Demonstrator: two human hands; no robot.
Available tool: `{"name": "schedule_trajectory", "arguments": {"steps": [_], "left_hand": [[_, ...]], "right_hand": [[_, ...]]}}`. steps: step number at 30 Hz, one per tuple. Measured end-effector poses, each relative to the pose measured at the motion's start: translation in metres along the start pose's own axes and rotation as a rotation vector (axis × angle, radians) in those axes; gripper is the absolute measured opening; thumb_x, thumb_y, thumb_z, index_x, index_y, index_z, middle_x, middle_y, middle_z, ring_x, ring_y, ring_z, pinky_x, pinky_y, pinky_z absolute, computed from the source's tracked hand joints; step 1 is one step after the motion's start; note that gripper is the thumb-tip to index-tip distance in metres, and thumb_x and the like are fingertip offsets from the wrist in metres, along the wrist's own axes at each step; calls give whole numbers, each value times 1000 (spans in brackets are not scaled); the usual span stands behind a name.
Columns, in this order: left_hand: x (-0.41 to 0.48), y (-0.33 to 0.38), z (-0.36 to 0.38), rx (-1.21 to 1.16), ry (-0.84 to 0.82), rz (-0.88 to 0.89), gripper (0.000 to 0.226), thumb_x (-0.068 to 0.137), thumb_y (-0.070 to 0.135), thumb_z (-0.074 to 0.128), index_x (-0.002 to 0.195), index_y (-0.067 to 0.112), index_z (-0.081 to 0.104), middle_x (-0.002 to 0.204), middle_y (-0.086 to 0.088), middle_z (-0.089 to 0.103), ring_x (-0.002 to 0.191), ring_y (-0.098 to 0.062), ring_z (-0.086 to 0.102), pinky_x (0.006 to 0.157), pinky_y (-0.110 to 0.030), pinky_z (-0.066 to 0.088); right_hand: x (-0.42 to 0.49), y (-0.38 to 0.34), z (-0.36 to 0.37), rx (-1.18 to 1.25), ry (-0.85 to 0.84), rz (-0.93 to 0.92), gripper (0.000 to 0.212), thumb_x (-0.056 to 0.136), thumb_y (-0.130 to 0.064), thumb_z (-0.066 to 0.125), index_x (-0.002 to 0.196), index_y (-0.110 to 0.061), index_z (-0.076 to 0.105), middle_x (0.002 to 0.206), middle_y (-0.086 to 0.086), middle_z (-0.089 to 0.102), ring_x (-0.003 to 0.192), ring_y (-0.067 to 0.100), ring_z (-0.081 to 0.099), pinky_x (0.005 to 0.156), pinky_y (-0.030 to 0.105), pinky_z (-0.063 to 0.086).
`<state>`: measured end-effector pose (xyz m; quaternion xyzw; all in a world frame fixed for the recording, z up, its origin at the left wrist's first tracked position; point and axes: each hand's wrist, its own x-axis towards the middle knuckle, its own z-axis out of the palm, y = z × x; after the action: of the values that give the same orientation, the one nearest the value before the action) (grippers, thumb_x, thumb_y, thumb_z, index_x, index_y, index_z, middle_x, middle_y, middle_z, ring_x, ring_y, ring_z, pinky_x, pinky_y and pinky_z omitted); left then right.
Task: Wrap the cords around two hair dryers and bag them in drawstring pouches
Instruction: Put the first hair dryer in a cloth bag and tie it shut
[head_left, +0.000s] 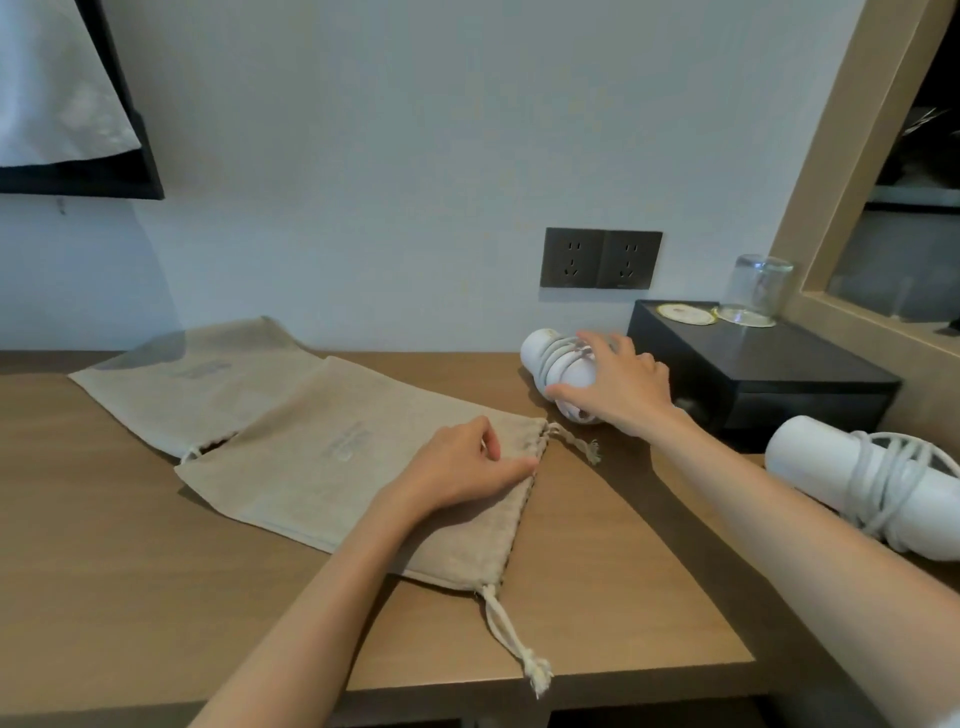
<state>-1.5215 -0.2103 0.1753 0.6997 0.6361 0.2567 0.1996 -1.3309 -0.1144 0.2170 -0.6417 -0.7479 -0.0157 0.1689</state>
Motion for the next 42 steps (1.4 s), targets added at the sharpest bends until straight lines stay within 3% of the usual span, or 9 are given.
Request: {"name": "schedule_trajectory", "arguments": {"steps": [5,8,15,21,31,36,42], "left_hand": [[-4,7,4,106,-21,5,61,56,75,69,80,23,47,77,8,53,76,-12,46,59,-29,32],[-4,11,6,167,-28,29,57,56,70,72,78,25,44,80,8,52,80,-14,47,63,-30,33],[-8,10,-3,60,-62,41,25,75,42,67,75,22,53,69,9,55,66,-9,51,60,-26,40],[-14,5,-18,-106,-13,11,15,83,29,59,74,17,64,60,5,66,55,-6,60,65,-25,50],[-16,2,-21,-227,55,-9,14,84,19,58,77,10,67,57,3,64,52,-6,60,54,-14,44],[-19,4,-20,-260,113,-24,14,84,18,58,76,9,66,53,3,62,50,-7,60,51,-17,44],[-21,5,-22,-393,296,-77,12,84,16,59,74,9,64,47,6,58,44,-8,54,49,-24,45]], "right_hand": [[18,0,6,-68,-158,-22,111,57,-89,54,147,-42,9,153,8,26,132,39,37,103,62,30],[19,9,8,-40,-173,-7,116,50,-89,57,144,-44,6,151,10,29,129,39,41,100,61,37],[7,12,13,74,-110,39,91,65,-65,68,138,-41,19,134,12,40,116,35,47,97,54,40],[-8,9,16,119,-18,50,94,62,-63,73,137,-36,23,133,12,38,114,36,49,95,52,43],[-56,31,-11,93,198,-134,91,60,-54,75,136,-35,29,142,7,31,115,32,47,92,45,38],[-83,44,-29,64,165,-335,89,58,-52,75,130,-40,25,144,2,28,114,28,48,95,45,39],[-111,41,-36,-51,67,-528,90,58,-55,72,133,-42,23,148,1,22,124,25,41,96,45,39]]}}
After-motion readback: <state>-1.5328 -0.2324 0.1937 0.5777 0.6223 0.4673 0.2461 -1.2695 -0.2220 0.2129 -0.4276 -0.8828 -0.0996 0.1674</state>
